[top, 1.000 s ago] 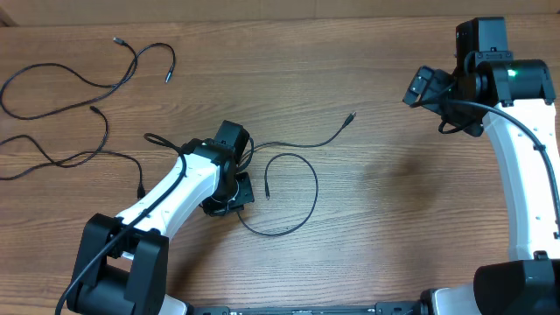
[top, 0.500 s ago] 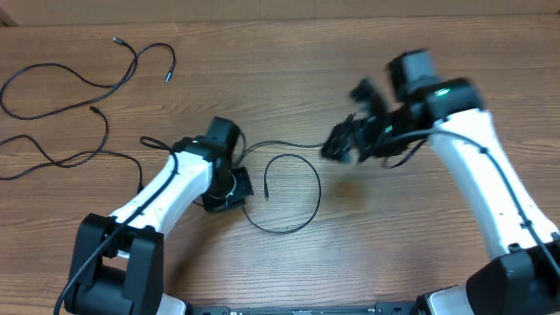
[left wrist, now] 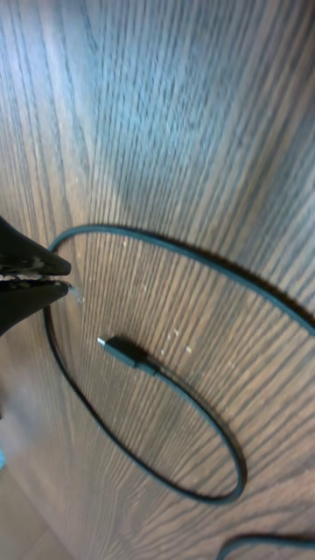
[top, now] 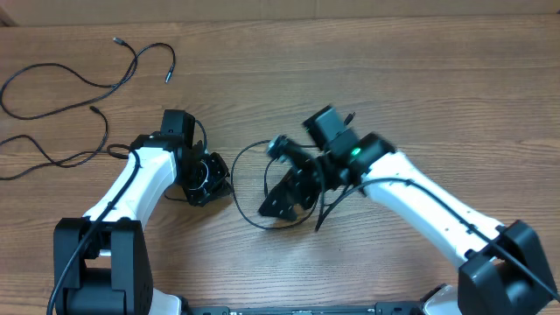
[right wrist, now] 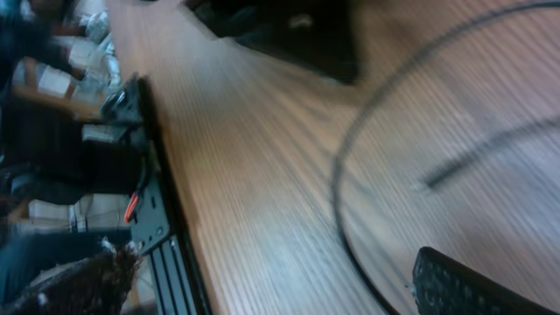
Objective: Untangle cables
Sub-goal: 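Lower the right gripper toward the cable beside the left gripper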
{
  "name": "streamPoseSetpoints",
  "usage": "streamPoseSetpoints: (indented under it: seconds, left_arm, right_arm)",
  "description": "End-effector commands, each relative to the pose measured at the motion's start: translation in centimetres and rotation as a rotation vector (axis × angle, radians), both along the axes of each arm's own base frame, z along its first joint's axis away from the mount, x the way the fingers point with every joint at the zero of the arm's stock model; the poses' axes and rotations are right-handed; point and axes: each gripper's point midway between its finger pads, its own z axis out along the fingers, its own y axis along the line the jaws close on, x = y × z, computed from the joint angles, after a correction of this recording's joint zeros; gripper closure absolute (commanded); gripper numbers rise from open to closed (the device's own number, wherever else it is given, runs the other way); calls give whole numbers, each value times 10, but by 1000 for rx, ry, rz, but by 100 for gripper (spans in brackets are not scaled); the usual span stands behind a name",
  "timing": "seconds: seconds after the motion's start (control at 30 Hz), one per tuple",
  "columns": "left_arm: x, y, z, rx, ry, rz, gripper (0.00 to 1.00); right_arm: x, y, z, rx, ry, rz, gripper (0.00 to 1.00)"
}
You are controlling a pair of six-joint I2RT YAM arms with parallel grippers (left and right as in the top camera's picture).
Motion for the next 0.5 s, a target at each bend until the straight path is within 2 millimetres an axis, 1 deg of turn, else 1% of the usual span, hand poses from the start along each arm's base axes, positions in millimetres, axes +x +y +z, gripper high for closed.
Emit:
streamPoseSetpoints:
  seconds: [0.0, 0.07, 0.13, 0.23, 0.3, 0.33, 0.37, 0.4, 0.47]
  left_arm:
    - [0, -4, 5, -32, -5, 7, 96]
    - [1, 3, 2, 4, -7, 16, 96]
    - [2, 13, -1, 49, -6, 32, 96]
    - [2, 22, -3, 71, -7, 39, 95]
    - [3, 28, -4, 97, -22, 21, 88]
    - [2, 32, -6, 124, -17, 21, 81]
    - [0, 33, -7, 142, -9, 15, 76]
    - [-2, 33, -8, 155, -3, 8, 75]
    - [-7, 31, -11, 183, 5, -14, 68]
  right_arm:
    - [-8, 11, -17, -60, -45, -15, 0]
    - [-7, 13, -28, -109, -59, -70, 0]
    - [-9, 13, -38, -157, -85, -89, 0]
    - [-12, 12, -49, -218, -100, -118, 0]
    - [-17, 14, -52, -235, -101, -120, 0]
    - [-17, 16, -53, -239, -97, -130, 0]
    - [-17, 18, -52, -235, -95, -141, 0]
    - [-16, 20, -51, -228, -94, -150, 0]
    - [-10, 23, -49, -216, -92, -195, 0]
